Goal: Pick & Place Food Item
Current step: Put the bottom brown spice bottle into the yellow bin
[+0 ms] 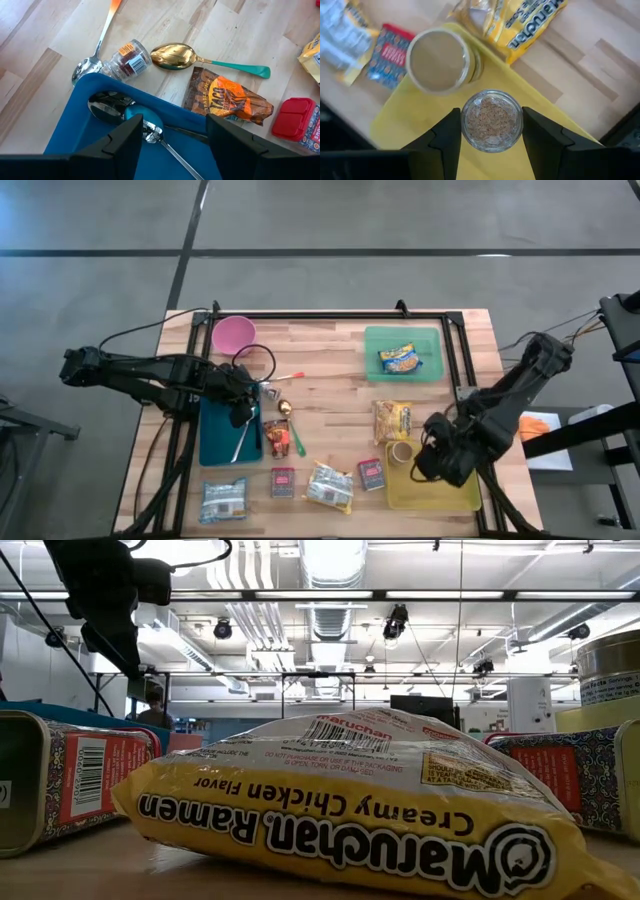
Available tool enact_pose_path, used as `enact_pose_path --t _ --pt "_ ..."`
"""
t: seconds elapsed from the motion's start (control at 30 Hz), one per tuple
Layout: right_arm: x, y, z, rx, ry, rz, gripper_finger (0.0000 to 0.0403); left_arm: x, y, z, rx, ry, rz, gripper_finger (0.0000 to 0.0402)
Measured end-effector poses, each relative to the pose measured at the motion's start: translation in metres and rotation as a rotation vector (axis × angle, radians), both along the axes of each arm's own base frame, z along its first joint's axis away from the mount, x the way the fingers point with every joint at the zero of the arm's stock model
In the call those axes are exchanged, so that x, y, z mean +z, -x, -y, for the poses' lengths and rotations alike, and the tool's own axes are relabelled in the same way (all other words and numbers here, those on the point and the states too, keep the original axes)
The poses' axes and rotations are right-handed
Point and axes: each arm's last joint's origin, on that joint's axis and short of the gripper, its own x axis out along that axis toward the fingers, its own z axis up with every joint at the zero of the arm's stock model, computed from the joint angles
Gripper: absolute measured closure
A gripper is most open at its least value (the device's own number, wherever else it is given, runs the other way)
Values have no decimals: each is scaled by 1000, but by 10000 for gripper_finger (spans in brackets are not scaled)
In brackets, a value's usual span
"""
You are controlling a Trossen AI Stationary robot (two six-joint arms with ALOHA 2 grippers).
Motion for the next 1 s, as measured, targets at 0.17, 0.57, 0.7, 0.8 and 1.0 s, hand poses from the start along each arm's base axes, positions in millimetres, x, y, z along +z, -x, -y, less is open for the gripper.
enact_pose_path --t 0.17,0.57,0.7,0.8,1.0 --pt "-15 -7 -20 -37 67 -32 237 0 0 0 -8 -4 0 180" --pt "-42 -20 -46 -95 193 -21 237 0 0 0 -8 -4 0 180" --pt "-50 -17 -50 -137 219 2 237 0 0 0 -5 -2 0 180" --pt "-56 -13 -53 -159 222 3 237 0 0 0 -5 -2 0 180" --pt "-74 -10 -52 -198 190 21 237 0 0 0 -5 -2 0 180"
